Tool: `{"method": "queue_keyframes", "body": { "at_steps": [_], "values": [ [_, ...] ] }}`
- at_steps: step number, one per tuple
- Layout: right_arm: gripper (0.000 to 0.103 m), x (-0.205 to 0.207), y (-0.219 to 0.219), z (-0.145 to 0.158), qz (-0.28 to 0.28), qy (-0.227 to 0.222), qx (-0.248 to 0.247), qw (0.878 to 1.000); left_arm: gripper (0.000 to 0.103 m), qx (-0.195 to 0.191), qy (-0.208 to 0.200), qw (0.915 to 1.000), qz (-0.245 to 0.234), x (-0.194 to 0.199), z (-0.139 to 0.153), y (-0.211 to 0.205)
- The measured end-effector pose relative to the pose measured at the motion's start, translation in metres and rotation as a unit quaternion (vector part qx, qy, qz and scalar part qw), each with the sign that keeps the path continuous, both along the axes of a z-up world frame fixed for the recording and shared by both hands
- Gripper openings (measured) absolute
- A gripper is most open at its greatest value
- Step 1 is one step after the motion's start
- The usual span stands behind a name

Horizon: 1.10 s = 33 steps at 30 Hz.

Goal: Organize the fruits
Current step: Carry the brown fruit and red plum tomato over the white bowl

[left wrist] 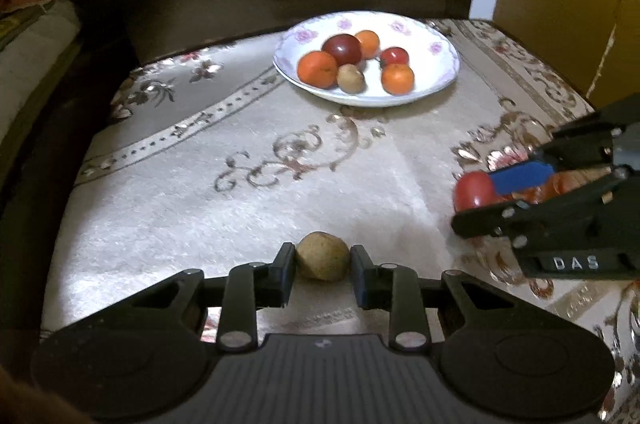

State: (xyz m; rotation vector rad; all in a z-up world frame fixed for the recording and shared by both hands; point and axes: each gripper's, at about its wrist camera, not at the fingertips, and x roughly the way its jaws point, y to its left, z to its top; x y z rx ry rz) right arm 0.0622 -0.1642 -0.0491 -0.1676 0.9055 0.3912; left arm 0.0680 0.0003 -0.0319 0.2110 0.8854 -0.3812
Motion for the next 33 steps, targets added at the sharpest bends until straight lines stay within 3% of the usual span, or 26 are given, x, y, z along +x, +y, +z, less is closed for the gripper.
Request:
{"method": "queue_keyframes", "body": {
  "at_steps": [22, 30, 33],
  "values": [
    [0.030, -0.001, 0.007, -0.001, 0.012, -0.009, -0.019, 1.000, 0.035, 0.012, -0.022, 0.9993, -0.028, -0.008, 0.010, -0.016],
    [0.029, -0.001, 0.005, 0.025, -0.001, -0.034, -0.005, 0.999, 0.035, -0.022, -0.049, 0.9984, -0.014, 0.012, 0.035, -0.020],
    [0.029, 0.004, 0.002, 0.030, -0.009, -0.041, -0.005, 0.999, 0.035, -0.011, -0.054, 0.9982, -0.024, 0.022, 0.037, -0.028]
  ]
}}
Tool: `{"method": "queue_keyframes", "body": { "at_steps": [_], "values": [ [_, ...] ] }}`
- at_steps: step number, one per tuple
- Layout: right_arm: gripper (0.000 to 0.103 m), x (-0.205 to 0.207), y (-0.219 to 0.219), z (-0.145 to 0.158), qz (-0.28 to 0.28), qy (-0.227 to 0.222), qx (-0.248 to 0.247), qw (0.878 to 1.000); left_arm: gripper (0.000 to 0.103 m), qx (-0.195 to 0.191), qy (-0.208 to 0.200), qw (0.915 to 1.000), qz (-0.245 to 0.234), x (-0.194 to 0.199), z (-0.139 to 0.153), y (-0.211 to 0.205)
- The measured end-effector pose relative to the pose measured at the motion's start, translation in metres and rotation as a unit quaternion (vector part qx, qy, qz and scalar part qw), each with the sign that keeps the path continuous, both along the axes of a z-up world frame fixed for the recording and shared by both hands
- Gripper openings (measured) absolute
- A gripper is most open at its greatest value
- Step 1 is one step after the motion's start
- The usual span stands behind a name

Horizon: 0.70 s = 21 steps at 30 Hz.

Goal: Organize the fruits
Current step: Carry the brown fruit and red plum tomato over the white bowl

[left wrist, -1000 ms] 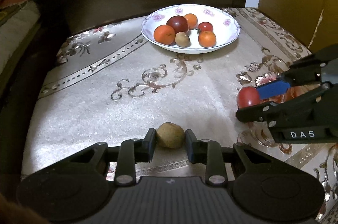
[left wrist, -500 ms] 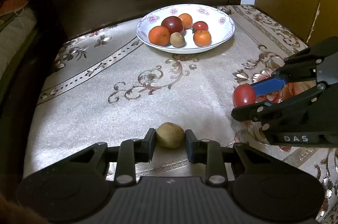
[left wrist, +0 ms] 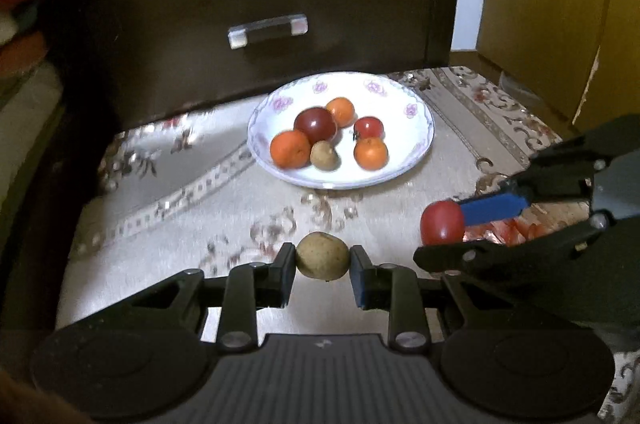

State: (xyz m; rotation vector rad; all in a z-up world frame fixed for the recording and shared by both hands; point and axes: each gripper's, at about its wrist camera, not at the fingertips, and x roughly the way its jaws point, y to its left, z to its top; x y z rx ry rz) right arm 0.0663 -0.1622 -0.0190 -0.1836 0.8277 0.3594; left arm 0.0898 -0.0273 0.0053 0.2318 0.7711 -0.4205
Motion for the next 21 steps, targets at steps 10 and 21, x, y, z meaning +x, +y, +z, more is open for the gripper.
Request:
{"method": "queue_keyframes", "body": {
  "at_steps": [10, 21],
  "values": [
    [0.029, 0.038, -0.018, 0.014, -0.044, -0.024, 0.012, 0.999, 0.035, -0.001, -0.025, 0.9997, 0.001, 0.043, 0.015, -0.019],
    [0.029, 0.075, -0.033, 0.014, -0.069, -0.045, 0.008, 0.997, 0.034, 0.003, -0.028, 0.9995, 0.016, 0.079, 0.015, -0.034]
  ]
}}
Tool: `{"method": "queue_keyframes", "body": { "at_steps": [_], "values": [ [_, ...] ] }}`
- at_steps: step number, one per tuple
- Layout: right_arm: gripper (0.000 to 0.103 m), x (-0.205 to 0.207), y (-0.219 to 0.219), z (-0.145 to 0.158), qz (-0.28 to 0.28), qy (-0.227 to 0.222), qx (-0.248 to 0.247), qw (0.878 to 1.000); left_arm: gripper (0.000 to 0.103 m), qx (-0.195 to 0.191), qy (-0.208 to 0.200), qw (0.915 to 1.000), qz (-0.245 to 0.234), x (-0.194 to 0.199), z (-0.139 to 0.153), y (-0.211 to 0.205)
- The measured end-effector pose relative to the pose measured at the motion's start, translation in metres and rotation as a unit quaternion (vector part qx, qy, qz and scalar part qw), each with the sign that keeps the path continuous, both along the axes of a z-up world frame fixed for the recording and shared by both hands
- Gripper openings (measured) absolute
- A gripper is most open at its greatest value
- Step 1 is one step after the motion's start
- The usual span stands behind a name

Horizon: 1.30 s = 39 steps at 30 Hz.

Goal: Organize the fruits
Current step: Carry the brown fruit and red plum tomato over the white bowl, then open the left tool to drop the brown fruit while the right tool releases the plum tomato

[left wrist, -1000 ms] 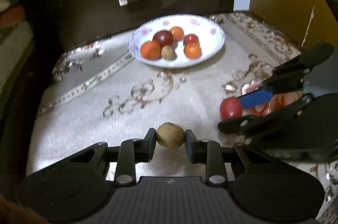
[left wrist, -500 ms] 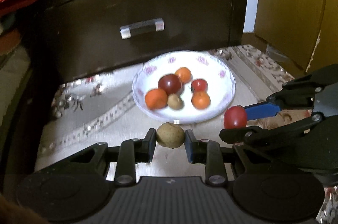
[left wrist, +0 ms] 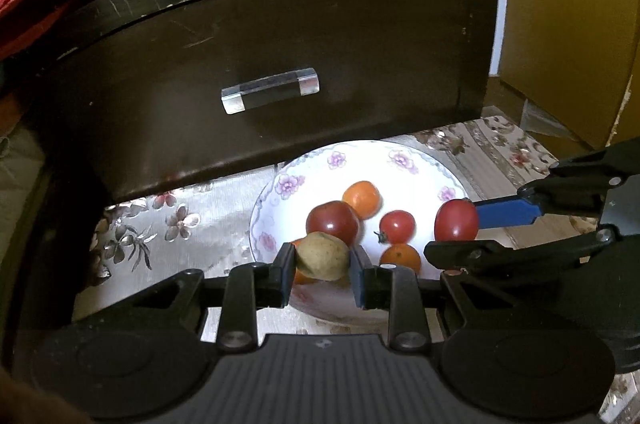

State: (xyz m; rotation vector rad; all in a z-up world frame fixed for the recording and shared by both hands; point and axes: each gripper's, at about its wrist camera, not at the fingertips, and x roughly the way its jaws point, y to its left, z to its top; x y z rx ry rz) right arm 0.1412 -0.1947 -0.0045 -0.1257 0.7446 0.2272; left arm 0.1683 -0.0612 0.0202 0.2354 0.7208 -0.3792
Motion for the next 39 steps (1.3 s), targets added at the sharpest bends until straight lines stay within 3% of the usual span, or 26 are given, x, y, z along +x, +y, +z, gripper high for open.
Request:
{"method": "queue_keyframes", "body": {
  "at_steps": [39],
  "values": [
    [0.030, 0.037, -0.007, -0.024, -0.018, -0.002, -0.024, 1.000, 0.033, 0.013, 0.000, 0.9998, 0.012, 0.027, -0.023, -0.015]
  ]
}}
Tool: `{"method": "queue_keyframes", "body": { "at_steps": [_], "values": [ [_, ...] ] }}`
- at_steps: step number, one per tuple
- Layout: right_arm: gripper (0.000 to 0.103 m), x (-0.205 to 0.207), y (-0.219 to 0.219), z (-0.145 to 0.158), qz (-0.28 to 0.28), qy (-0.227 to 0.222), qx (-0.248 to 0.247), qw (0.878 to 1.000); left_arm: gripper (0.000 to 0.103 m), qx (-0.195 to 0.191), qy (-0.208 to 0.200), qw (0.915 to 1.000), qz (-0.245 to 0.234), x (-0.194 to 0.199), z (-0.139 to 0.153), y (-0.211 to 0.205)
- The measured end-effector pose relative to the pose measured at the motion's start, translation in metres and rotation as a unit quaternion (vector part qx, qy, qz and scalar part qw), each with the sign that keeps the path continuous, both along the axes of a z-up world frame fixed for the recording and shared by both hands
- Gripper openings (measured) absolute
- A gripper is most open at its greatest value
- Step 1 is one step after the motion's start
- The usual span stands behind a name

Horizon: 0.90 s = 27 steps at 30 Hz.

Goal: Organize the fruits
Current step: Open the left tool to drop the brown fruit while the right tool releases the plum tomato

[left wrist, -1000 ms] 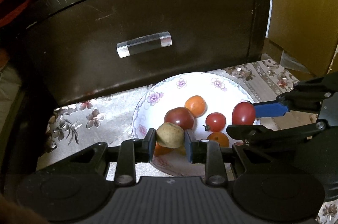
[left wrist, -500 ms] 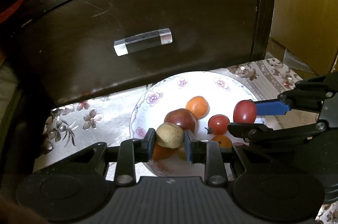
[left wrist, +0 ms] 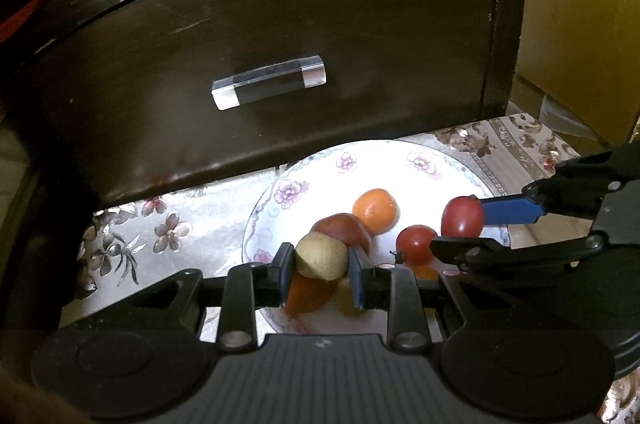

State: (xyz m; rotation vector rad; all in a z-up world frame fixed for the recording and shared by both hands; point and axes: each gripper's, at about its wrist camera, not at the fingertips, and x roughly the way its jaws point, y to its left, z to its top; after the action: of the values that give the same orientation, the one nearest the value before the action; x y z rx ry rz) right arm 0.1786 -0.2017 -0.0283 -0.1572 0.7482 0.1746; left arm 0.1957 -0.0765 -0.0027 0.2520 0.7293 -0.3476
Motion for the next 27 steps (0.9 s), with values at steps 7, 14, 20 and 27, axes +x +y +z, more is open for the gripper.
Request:
{"method": "queue_keyframes", "body": {
  "at_steps": [7, 14, 20, 27],
  "values": [
    [0.031, 0.003, -0.001, -0.002, -0.004, 0.000, 0.003, 1.000, 0.033, -0.005, -0.001, 1.0000, 0.003, 0.003, -0.002, 0.000],
    [0.033, 0.005, -0.002, -0.001, -0.006, 0.000, 0.009, 1.000, 0.035, -0.006, 0.001, 0.9999, 0.008, 0.002, -0.001, 0.002],
    [0.038, 0.003, -0.003, 0.004, -0.008, -0.005, 0.013, 1.000, 0.037, -0.011, -0.003, 0.9997, 0.021, -0.003, 0.006, 0.006],
    [0.044, -0.002, -0.012, 0.014, -0.018, -0.009, 0.049, 0.999, 0.052, -0.025, -0.007, 0.9988, 0.040, -0.012, 0.016, 0.019]
  ]
}}
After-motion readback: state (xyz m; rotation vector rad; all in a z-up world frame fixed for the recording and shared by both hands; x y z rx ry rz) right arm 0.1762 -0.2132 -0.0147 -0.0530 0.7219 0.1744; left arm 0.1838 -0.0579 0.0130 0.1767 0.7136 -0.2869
